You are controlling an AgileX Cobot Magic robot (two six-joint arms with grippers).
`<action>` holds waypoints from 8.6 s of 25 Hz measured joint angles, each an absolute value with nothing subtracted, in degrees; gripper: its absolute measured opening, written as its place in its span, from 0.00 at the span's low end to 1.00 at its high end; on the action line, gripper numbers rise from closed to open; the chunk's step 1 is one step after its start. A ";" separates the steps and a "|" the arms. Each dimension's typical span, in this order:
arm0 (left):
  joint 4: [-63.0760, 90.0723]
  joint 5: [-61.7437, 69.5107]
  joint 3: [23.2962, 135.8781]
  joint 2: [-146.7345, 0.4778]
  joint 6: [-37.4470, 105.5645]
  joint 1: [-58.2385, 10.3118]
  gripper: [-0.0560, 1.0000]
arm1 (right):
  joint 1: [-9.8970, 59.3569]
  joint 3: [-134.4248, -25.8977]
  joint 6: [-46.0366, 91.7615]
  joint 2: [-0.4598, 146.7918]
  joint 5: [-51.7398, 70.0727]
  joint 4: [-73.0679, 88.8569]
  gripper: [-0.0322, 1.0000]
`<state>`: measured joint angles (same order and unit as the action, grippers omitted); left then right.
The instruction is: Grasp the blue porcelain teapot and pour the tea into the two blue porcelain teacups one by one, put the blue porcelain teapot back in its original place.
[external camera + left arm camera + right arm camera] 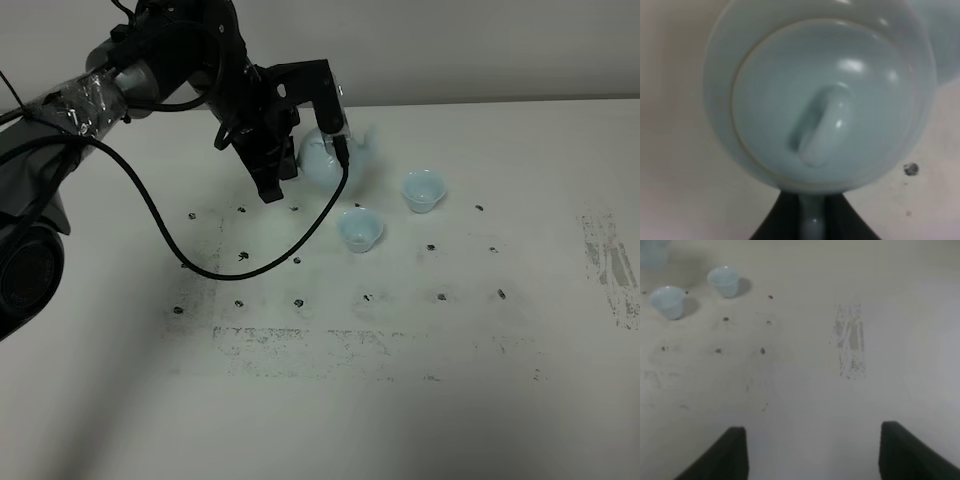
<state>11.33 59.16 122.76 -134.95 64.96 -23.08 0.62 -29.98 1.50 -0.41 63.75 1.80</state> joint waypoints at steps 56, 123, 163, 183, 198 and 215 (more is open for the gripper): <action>7.52 40.57 123.71 -139.92 81.03 -24.24 0.06 | 0.62 -29.98 1.50 -0.41 63.75 1.80 0.55; -28.87 35.63 123.97 -141.91 68.49 -34.76 0.06 | 0.62 -29.98 1.50 -0.41 63.75 -2.95 0.55; -47.71 32.90 124.03 -142.08 60.73 -38.69 0.06 | 0.62 -29.98 1.50 -0.41 63.75 -4.40 0.55; -48.34 30.18 124.03 -142.08 68.57 -38.78 0.06 | 0.62 -29.98 1.50 -0.41 63.70 -4.40 0.55; -51.88 30.72 124.07 -142.59 66.22 -38.85 0.06 | 0.62 -29.98 1.50 -0.41 63.70 -4.40 0.55; -58.98 28.72 124.07 -144.39 63.84 -39.25 0.06 | 0.62 -29.98 1.50 -0.41 63.70 -4.40 0.55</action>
<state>-58.98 28.72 124.07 -144.39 63.84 -39.25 0.62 -29.98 1.50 -0.41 63.70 -4.40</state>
